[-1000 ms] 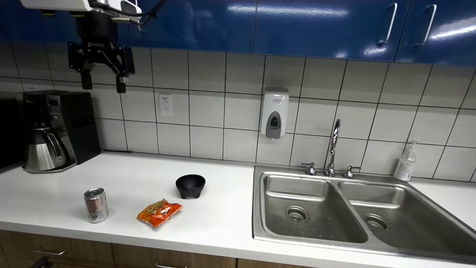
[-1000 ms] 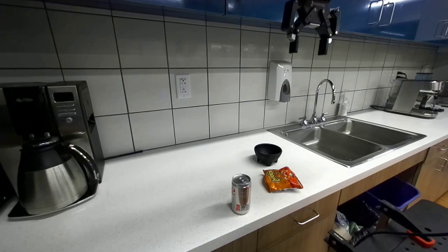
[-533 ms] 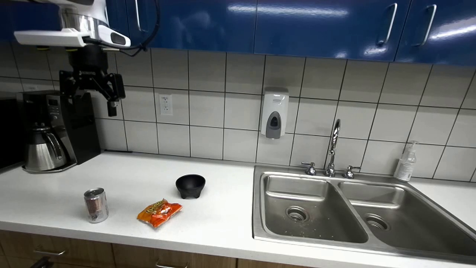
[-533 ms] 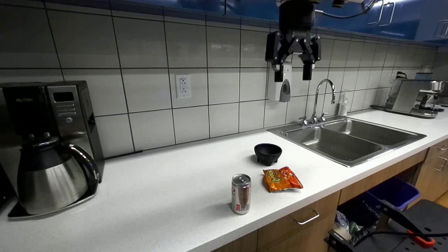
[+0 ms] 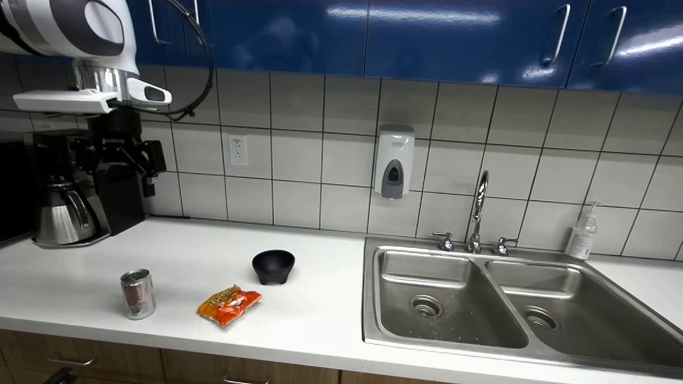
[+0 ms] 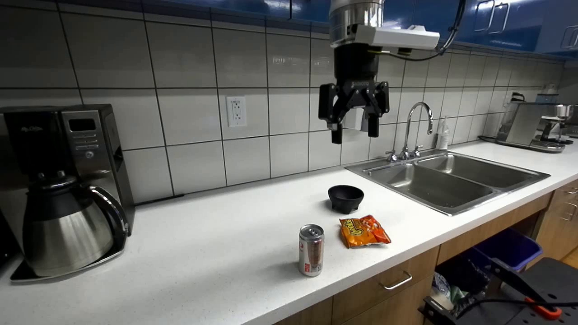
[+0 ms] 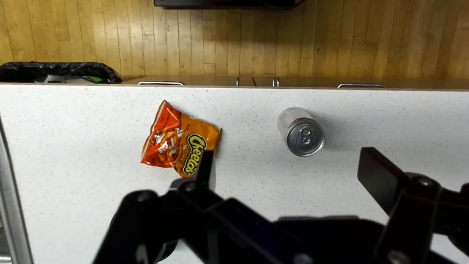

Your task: Put the grey can inside the black bowl

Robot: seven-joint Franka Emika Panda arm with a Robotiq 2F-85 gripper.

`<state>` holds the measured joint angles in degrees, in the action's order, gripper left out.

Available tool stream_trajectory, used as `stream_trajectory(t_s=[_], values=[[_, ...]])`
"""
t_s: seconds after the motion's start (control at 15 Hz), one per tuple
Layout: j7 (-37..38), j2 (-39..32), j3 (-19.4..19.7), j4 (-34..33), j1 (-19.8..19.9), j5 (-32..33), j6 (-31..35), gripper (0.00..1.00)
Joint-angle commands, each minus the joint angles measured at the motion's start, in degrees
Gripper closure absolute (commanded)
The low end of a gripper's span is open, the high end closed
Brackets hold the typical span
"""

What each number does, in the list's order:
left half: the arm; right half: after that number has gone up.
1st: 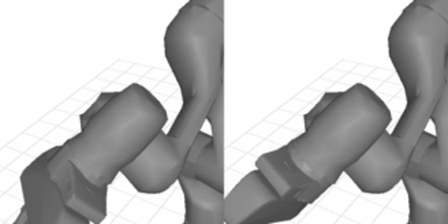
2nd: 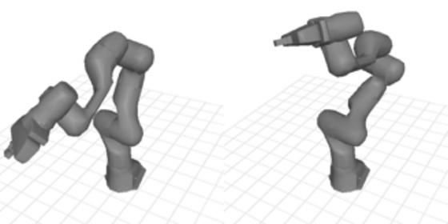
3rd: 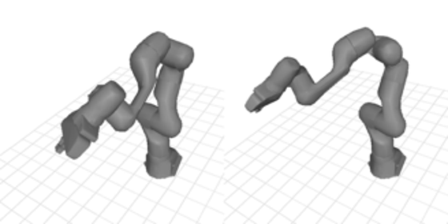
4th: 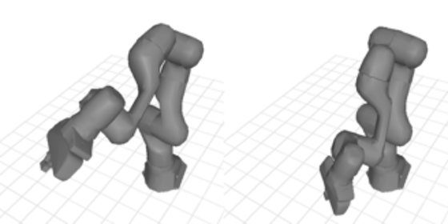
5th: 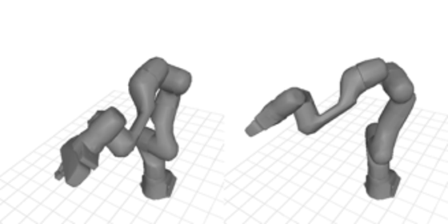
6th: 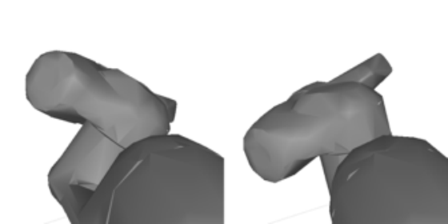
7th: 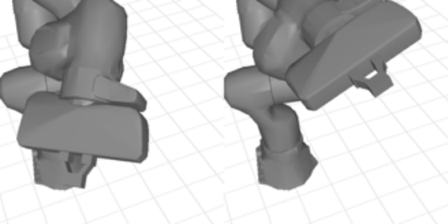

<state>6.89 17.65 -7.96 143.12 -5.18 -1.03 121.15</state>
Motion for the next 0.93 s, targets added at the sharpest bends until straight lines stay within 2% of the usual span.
stream_trajectory(t_s=[0.0, 0.87], values=[[2.98, -3.31, -1.17, 0.43, -0.76, 0.26, 4.11, 0.00], [7.53, -17.06, -2.34, 1.95, -2.79, 6.50, 16.41, 0.00]])
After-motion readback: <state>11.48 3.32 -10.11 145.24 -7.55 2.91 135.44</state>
